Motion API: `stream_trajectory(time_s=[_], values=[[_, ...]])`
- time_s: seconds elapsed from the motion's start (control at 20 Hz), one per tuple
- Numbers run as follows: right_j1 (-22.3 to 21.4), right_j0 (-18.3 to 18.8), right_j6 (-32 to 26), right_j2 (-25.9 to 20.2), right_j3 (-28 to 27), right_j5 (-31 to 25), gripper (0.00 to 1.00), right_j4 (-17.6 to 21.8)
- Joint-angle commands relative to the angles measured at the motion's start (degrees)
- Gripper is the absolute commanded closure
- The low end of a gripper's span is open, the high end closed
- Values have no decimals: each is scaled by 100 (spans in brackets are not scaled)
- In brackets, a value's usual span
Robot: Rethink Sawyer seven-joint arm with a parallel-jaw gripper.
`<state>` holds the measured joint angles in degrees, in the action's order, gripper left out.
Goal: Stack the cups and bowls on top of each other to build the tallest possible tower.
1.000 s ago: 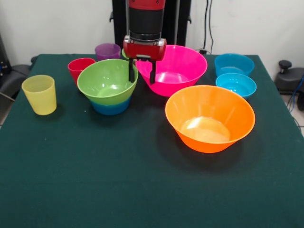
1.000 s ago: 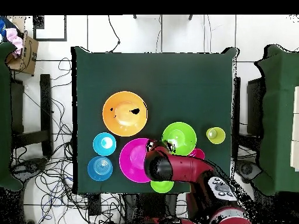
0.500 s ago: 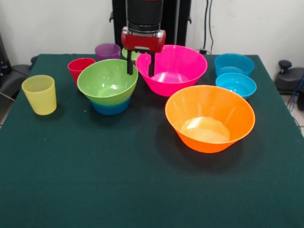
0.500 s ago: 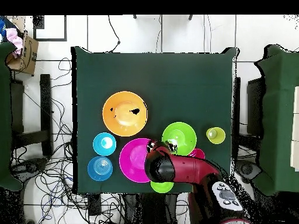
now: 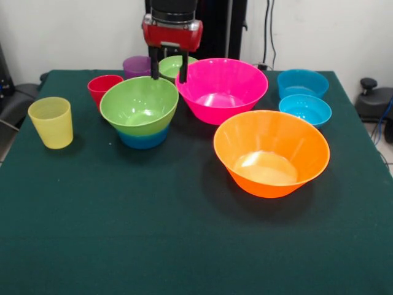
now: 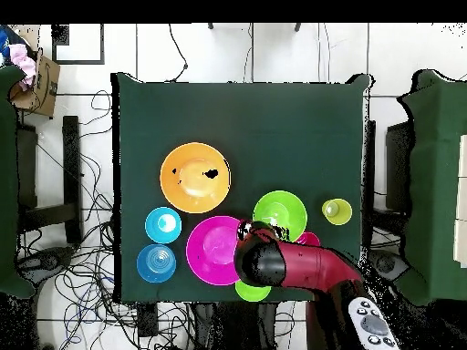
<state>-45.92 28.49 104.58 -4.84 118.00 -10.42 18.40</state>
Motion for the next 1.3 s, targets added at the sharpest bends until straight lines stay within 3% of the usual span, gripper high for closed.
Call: stream_trajectory(time_s=[0.05, 0.35, 0.65, 1.3], values=[[-881, -41, 52, -663, 571, -1062, 0, -193], [-1108, -279, 376, -652, 682, -1071, 0, -349], [-1032, -685, 670, -469, 534, -1008, 0, -504], [-60, -1398, 1027, 56, -67, -280, 0, -591]])
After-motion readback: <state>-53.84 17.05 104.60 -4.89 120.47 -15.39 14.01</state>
